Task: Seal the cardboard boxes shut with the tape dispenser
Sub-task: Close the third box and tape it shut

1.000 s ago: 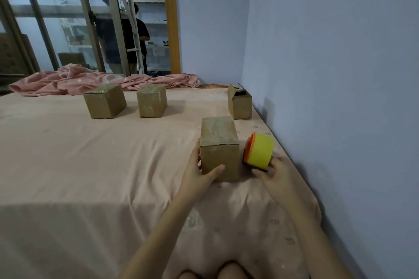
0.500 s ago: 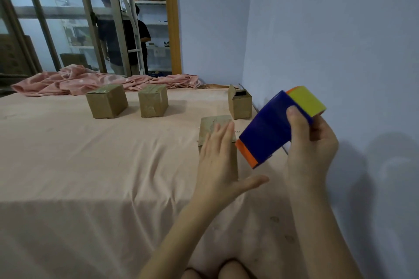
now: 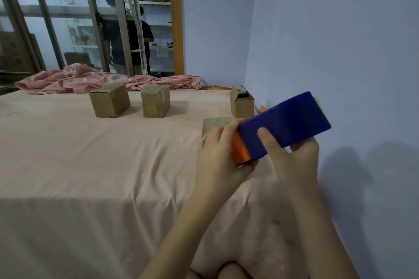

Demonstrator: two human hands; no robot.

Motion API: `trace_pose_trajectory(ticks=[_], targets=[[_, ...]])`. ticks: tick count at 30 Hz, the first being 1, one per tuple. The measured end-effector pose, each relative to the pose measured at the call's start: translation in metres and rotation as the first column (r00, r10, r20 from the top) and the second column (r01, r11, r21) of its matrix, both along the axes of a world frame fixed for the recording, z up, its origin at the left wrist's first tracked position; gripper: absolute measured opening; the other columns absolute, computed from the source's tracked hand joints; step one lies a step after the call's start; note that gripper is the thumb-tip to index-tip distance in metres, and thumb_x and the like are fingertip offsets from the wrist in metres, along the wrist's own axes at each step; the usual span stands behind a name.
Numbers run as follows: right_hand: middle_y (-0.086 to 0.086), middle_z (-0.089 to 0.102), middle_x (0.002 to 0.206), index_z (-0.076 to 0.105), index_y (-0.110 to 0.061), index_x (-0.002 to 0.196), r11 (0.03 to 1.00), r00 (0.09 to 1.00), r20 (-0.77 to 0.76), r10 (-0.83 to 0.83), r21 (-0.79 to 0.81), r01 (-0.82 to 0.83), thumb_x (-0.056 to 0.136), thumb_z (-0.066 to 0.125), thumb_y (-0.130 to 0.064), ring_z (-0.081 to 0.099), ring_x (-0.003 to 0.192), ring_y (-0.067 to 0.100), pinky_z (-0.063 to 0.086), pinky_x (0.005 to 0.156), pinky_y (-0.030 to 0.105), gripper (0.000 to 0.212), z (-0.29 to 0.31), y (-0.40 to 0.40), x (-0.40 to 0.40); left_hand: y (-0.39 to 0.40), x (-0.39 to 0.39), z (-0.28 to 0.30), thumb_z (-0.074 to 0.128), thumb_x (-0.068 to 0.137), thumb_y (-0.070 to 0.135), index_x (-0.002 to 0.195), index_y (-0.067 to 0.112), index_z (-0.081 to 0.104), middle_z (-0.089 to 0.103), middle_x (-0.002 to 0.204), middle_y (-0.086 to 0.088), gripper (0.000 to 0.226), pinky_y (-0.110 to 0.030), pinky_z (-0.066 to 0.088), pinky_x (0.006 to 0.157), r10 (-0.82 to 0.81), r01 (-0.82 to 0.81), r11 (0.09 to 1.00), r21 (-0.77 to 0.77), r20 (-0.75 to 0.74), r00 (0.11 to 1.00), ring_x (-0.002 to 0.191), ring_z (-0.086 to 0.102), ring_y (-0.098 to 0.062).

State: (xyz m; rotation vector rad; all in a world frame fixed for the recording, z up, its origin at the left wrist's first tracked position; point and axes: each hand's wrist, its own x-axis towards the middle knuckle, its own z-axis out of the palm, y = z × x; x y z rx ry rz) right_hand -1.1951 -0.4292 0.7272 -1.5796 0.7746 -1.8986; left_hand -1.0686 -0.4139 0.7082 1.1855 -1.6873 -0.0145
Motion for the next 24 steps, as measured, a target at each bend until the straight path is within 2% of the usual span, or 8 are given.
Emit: trace_pose_trajectory(ticks=[2,5,7,10,14,16,18,24], targets=[[-0.011,0.069,0.088,0.057,-0.026,0.099,0.998,0.995,0.085,-0.055,0.01,0.054,0.074,0.072,-0.029,0.067,0.084,0.007,0.051,0.063,0.014,0.029,-0.003,-0.003,0.001,0.003,0.005,-0.001,0.081,0.064,0.031,0.138,0.034,0.033,0.044,0.125,0.014,0.089,-0.043,0.051,0.085,-0.163,0.189,0.975,0.121,-0.198,0.967,0.114,0.048,-0.009],[-0.008,0.071,0.087,0.058,-0.021,0.1,0.997,0.959,0.285,-0.002,0.069,-0.018,0.078,0.065,-0.029,0.067,0.081,0.01,0.052,0.062,0.017,0.024,-0.007,-0.008,0.003,0.008,0.012,-0.004,0.086,0.056,0.037,0.141,0.035,0.029,0.049,0.123,0.016,0.103,-0.02,0.053,0.073,-0.255,0.399,0.899,0.182,-0.523,0.813,0.106,0.055,0.001],[0.0,0.072,0.095,0.058,-0.017,0.106,0.989,0.917,0.398,0.022,0.123,-0.077,0.078,0.065,-0.031,0.068,0.085,0.014,0.053,0.064,0.021,0.031,-0.01,-0.012,0.004,0.007,0.015,-0.005,0.081,0.058,0.045,0.137,0.03,0.041,0.06,0.116,0.006,0.09,-0.015,0.051,0.07,-0.271,0.479,0.861,0.169,-0.645,0.715,0.099,0.063,-0.003],[-0.003,0.073,0.091,0.058,-0.025,0.101,0.979,0.871,0.491,0.01,0.174,-0.11,0.075,0.066,-0.036,0.069,0.083,0.011,0.053,0.062,0.02,0.03,-0.014,-0.016,0.006,0.006,0.012,-0.007,0.07,0.077,0.045,0.118,0.022,0.06,0.069,0.102,-0.005,0.048,-0.019,0.052,0.071,-0.281,0.583,0.803,0.125,-0.784,0.554,0.088,0.067,-0.014],[-0.003,0.073,0.088,0.06,-0.025,0.098,0.96,0.841,0.541,0.003,0.235,-0.154,0.074,0.064,-0.035,0.069,0.08,0.012,0.053,0.06,0.023,0.027,-0.02,-0.02,0.009,0.001,0.007,-0.004,0.053,0.084,0.044,0.1,0.006,0.062,0.06,0.079,-0.007,0.042,-0.022,0.049,0.061,-0.237,0.63,0.771,0.094,-0.876,0.42,0.07,0.057,-0.014],[-0.001,0.073,0.088,0.061,-0.021,0.1,0.954,0.834,0.552,-0.008,0.254,-0.159,0.074,0.064,-0.035,0.069,0.08,0.013,0.054,0.061,0.024,0.03,-0.023,-0.021,0.012,-0.001,0.003,-0.003,0.054,0.087,0.041,0.086,0.009,0.06,0.053,0.071,-0.006,0.032,-0.02,0.047,0.056,-0.164,0.579,0.806,0.126,-0.892,0.422,0.063,0.051,-0.013],[0.0,0.073,0.088,0.06,-0.017,0.104,0.951,0.825,0.565,-0.015,0.264,-0.163,0.074,0.063,-0.035,0.069,0.079,0.014,0.054,0.06,0.023,0.036,-0.026,-0.02,0.014,-0.002,-0.001,-0.003,0.052,0.093,0.035,0.078,0.012,0.059,0.053,0.065,-0.003,0.028,-0.018,0.046,0.053,-0.091,0.477,0.863,0.166,-0.878,0.47,0.058,0.05,-0.01],[-0.001,0.071,0.087,0.057,-0.01,0.112,0.948,0.808,0.588,-0.019,0.266,-0.172,0.075,0.06,-0.039,0.068,0.076,0.011,0.053,0.059,0.02,0.047,-0.029,-0.015,0.025,-0.005,-0.011,-0.009,0.05,0.097,0.024,0.076,0.015,0.06,0.064,0.065,0.009,0.025,-0.016,0.047,0.055,-0.039,0.197,0.973,0.12,-0.758,0.651,0.059,0.057,-0.001]])
